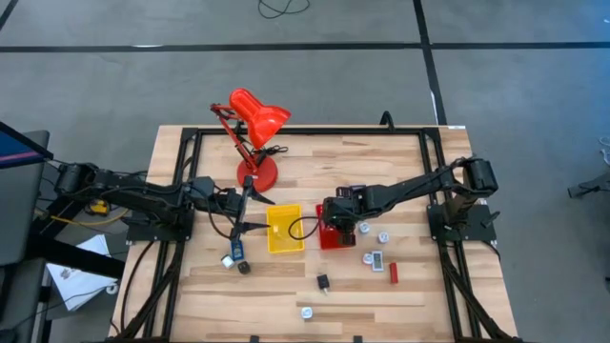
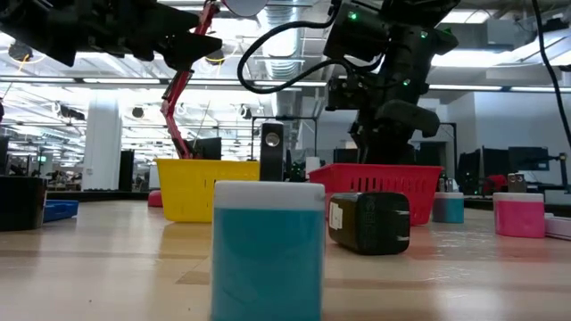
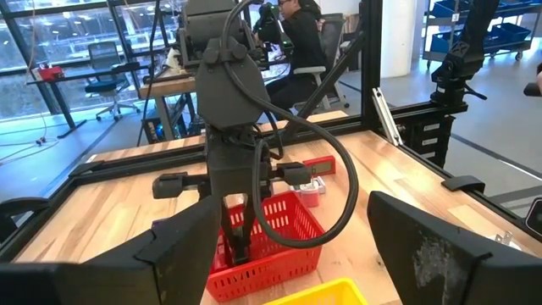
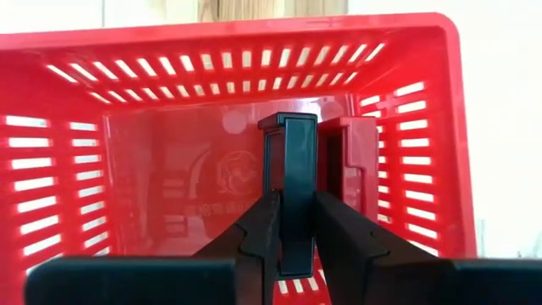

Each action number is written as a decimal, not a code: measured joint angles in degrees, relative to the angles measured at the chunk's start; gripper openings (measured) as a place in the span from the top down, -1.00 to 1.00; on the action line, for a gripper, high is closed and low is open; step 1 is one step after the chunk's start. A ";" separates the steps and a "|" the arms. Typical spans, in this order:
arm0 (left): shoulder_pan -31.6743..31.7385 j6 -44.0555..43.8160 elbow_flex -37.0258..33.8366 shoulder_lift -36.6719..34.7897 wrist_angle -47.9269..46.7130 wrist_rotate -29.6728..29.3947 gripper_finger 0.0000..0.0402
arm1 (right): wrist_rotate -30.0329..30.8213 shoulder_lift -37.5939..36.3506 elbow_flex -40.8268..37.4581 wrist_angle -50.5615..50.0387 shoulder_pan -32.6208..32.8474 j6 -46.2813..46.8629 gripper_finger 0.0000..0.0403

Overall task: Pick & Place Office items
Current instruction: Put the black digital timer into the red bin, then put the blue digital timer into the red bin

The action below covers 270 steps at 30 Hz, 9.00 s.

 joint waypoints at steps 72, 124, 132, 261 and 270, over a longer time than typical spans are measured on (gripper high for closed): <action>-0.02 -4.92 0.07 0.02 -2.74 0.09 -0.45 | -0.12 -8.24 -0.02 -1.93 0.76 0.42 0.24; -14.08 15.15 12.24 14.81 -67.13 -6.29 -0.45 | -0.21 -24.47 -16.28 15.86 -6.49 8.68 0.23; -13.81 22.89 12.24 17.21 -64.53 -6.30 -0.45 | -0.22 -24.48 -16.28 15.71 -6.49 9.01 0.23; -4.92 26.21 36.68 35.85 -41.55 -17.88 0.20 | -36.22 -1.51 -4.98 35.56 -9.46 47.12 0.16; -4.93 26.23 36.68 35.78 -41.47 -18.09 0.15 | -36.22 -1.55 -5.09 35.32 -9.41 46.62 0.70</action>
